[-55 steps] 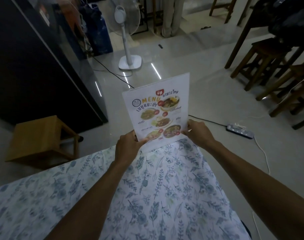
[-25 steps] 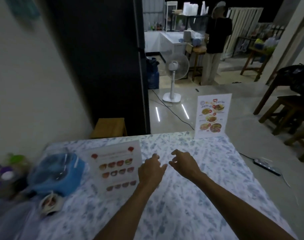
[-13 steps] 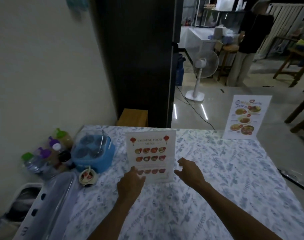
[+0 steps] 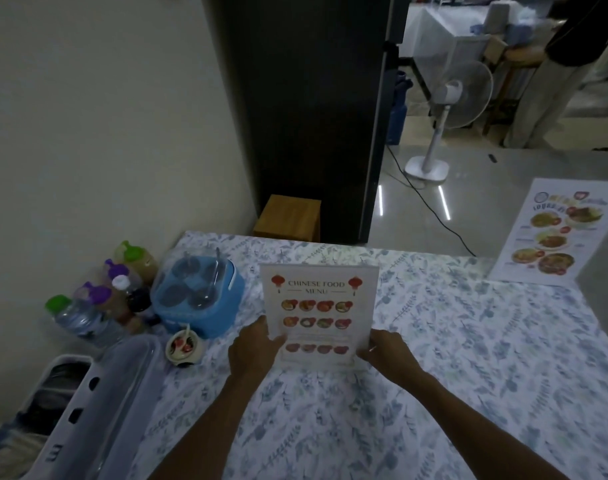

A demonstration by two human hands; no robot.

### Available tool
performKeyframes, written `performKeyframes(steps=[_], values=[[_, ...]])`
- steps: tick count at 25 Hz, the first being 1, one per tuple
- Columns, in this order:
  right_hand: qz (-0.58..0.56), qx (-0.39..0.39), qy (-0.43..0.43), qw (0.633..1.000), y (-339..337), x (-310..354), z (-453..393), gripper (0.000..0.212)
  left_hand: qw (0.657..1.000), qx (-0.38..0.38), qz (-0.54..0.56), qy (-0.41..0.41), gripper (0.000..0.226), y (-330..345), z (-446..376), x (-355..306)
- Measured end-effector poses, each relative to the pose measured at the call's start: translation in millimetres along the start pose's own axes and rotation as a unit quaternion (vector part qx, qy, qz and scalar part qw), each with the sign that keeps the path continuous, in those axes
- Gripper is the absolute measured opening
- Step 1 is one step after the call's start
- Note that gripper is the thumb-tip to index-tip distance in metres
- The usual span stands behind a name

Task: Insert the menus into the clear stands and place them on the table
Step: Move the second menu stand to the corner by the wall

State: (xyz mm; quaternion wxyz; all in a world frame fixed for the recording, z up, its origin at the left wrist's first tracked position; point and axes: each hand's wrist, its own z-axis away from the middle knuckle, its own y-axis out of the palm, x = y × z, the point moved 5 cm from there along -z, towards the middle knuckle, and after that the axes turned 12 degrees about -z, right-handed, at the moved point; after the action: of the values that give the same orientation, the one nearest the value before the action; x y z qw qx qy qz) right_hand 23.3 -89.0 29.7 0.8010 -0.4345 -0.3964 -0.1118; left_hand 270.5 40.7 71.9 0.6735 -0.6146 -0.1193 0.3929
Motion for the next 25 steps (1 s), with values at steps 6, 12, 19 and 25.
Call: performKeyframes(steps=[6, 12, 19, 25], values=[[0.017, 0.006, -0.035, 0.999, -27.5, 16.7, -19.5, 0.031, 0.998, -0.009, 0.044, 0.046, 0.036, -20.5, -26.0, -20.4], [0.015, -0.04, -0.045, 0.998, -56.5, 47.0, -59.5, 0.029, 0.993, 0.007, 0.046, 0.111, 0.042, -57.7, -97.1, -53.3], [-0.007, -0.088, -0.02, 0.996, -34.4, 126.7, -157.0, 0.021, 0.987, 0.046, 0.009, 0.152, 0.073, -117.8, -249.7, -27.4], [-0.047, -0.074, -0.035, 0.996, 36.3, 211.8, -273.0, 0.015, 0.986, 0.033, -0.015, 0.161, 0.044, -182.0, -359.2, 52.0]])
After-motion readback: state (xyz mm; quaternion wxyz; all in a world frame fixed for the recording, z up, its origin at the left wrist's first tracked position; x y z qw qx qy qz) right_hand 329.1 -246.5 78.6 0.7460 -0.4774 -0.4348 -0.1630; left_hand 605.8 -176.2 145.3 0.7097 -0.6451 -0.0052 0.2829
